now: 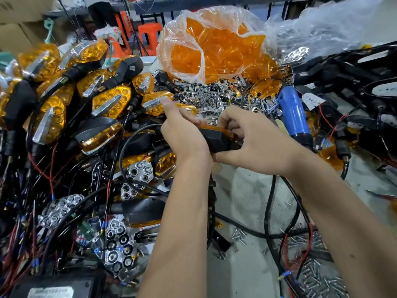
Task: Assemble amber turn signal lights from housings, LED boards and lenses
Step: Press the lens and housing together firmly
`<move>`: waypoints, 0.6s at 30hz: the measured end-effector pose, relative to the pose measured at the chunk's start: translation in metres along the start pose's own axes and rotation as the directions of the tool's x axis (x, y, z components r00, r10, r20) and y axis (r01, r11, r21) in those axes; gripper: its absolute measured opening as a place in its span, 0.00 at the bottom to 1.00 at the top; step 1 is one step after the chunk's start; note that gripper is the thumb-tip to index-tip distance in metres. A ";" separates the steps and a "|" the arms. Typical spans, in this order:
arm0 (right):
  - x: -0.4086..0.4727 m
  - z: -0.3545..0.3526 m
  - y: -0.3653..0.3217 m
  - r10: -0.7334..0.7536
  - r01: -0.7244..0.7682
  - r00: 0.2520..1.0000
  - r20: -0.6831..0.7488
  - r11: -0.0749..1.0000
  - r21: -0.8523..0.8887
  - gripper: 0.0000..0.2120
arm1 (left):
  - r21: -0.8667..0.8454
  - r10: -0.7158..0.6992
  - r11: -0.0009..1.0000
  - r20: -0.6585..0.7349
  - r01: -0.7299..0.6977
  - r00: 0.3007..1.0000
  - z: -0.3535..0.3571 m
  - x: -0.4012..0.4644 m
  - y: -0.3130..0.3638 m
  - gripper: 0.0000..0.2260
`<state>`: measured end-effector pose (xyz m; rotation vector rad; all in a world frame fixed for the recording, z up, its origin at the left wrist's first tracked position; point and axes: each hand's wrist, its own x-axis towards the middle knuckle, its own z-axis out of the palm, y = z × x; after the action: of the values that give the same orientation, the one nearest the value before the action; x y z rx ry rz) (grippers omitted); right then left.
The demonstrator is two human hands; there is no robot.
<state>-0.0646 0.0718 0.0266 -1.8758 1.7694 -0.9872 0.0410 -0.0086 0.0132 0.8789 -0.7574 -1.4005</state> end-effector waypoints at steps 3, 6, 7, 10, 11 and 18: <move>0.000 0.001 -0.004 -0.145 0.135 0.988 -0.050 0.976 -0.174 0.16 | 0.011 0.031 0.999 -0.031 -0.031 0.999 0.000 0.001 0.001 0.33; -0.001 0.001 -0.006 -0.242 0.220 0.968 -0.072 0.948 -0.232 0.16 | 0.058 0.052 0.997 -0.065 -0.049 0.996 0.000 0.002 0.002 0.32; 0.000 0.002 -0.007 -0.262 0.237 0.962 -0.074 0.939 -0.249 0.16 | 0.058 0.039 0.998 -0.073 -0.035 0.997 -0.001 0.004 0.002 0.32; -0.001 0.004 -0.010 -0.300 0.262 0.950 -0.092 0.919 -0.294 0.16 | 0.032 -0.010 0.999 -0.080 0.013 0.997 -0.002 0.006 0.004 0.32; -0.001 0.003 -0.011 -0.311 0.270 0.945 -0.100 0.916 -0.297 0.17 | 0.019 -0.016 1.000 -0.078 0.017 0.997 -0.002 0.007 0.004 0.32; 0.000 0.003 -0.004 -0.273 0.240 0.955 -0.117 0.941 -0.239 0.16 | 0.017 -0.035 0.999 -0.030 0.035 0.999 -0.003 0.007 0.003 0.31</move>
<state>-0.0595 0.0717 0.0272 -2.2744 1.8142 -1.0831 0.0455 -0.0157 0.0142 0.9283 -0.7354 -1.4105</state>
